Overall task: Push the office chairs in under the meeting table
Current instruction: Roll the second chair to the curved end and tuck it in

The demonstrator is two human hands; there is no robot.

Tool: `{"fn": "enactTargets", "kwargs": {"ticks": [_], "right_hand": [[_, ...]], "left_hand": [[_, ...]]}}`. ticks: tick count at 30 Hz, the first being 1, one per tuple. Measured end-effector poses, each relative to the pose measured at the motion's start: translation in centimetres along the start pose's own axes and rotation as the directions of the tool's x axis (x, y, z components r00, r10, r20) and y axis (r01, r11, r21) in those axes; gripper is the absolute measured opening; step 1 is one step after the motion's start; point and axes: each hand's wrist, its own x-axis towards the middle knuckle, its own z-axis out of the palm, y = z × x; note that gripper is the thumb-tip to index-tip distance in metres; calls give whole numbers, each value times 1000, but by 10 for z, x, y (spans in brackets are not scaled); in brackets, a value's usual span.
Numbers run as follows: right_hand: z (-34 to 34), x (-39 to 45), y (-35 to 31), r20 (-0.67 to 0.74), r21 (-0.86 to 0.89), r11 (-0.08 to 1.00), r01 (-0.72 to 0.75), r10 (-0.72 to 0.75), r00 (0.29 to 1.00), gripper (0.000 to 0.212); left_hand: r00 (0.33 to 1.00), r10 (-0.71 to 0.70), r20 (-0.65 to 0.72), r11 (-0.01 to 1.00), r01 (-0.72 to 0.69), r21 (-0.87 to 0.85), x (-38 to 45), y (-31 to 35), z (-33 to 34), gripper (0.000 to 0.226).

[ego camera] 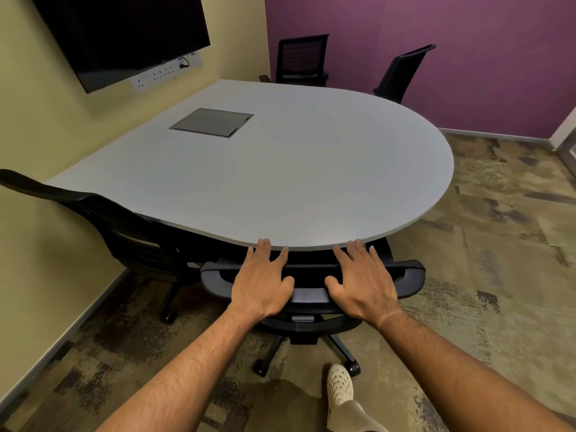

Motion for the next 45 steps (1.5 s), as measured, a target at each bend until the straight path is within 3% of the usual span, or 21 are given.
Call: {"fn": "enactTargets", "kwargs": {"ticks": [6, 22, 33, 45], "right_hand": [[-2, 10, 10, 33, 0, 999, -38, 38, 999, 83], [-3, 63, 4, 29, -24, 998, -58, 59, 998, 78], [-8, 95, 10, -62, 14, 1000, -1, 2, 998, 81], [-12, 111, 9, -145, 9, 999, 51, -49, 988, 76]], "left_hand": [[997, -57, -43, 990, 51, -133, 8, 13, -9, 73], [990, -122, -65, 983, 112, -143, 59, -8, -17, 72], [986, -118, -115, 980, 96, -175, 94, -17, -20, 87], [979, -36, -200, 988, 4, -155, 114, -27, -20, 86]]}}
